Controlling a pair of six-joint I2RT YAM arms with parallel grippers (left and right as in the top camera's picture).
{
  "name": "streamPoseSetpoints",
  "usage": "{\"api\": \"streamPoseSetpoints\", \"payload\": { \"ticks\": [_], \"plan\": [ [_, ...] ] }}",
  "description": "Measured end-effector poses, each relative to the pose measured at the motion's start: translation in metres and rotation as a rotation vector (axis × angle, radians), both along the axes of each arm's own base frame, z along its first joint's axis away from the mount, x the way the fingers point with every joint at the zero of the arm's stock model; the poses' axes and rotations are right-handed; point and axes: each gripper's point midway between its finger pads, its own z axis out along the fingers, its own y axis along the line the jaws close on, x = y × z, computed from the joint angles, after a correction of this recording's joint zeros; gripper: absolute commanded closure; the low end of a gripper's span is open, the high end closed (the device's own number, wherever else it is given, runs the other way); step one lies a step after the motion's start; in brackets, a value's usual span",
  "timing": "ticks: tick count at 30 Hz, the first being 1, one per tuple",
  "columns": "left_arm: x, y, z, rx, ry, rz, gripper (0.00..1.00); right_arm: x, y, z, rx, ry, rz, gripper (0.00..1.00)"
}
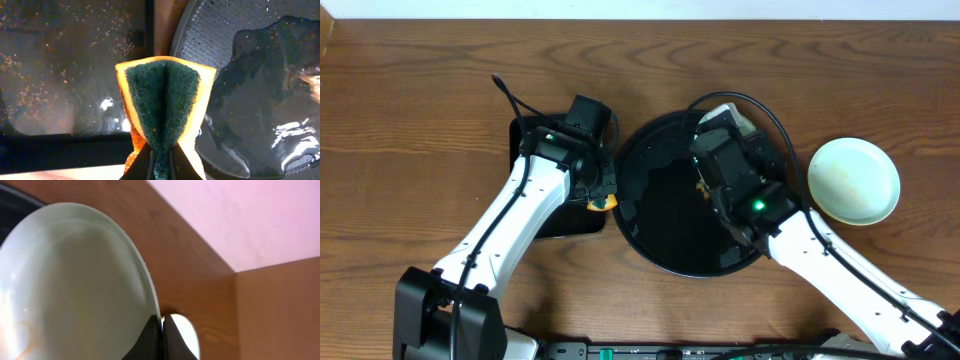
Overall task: Clean dirty plates on tray and stack at the side
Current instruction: 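Carry the light-blue plate right and stack it on the plates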
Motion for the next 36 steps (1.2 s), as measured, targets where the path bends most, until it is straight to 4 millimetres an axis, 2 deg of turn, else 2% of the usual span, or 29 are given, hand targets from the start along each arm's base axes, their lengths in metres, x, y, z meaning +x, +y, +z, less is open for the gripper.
{"api": "streamPoseSetpoints", "payload": {
  "ticks": [14,18,21,29,36],
  "plan": [
    [0.0,0.0,0.0,0.0,0.0,0.0,0.92,0.0,-0.008,0.011,-0.047,-0.048,-0.047,0.99],
    [0.0,0.0,0.0,0.0,0.001,0.0,0.92,-0.001,-0.01,0.009,-0.018,-0.053,-0.069,0.99],
    [-0.001,0.0,0.0,0.002,0.004,0.0,0.92,-0.002,-0.016,0.001,0.032,-0.029,-0.096,0.99],
    [-0.002,0.001,-0.001,0.004,0.01,0.0,0.92,0.003,-0.073,-0.024,0.25,0.032,-0.295,0.99],
    [-0.002,0.001,-0.001,0.004,0.01,0.0,0.92,-0.004,-0.149,-0.018,0.472,0.002,-0.506,0.99]
  ]
}}
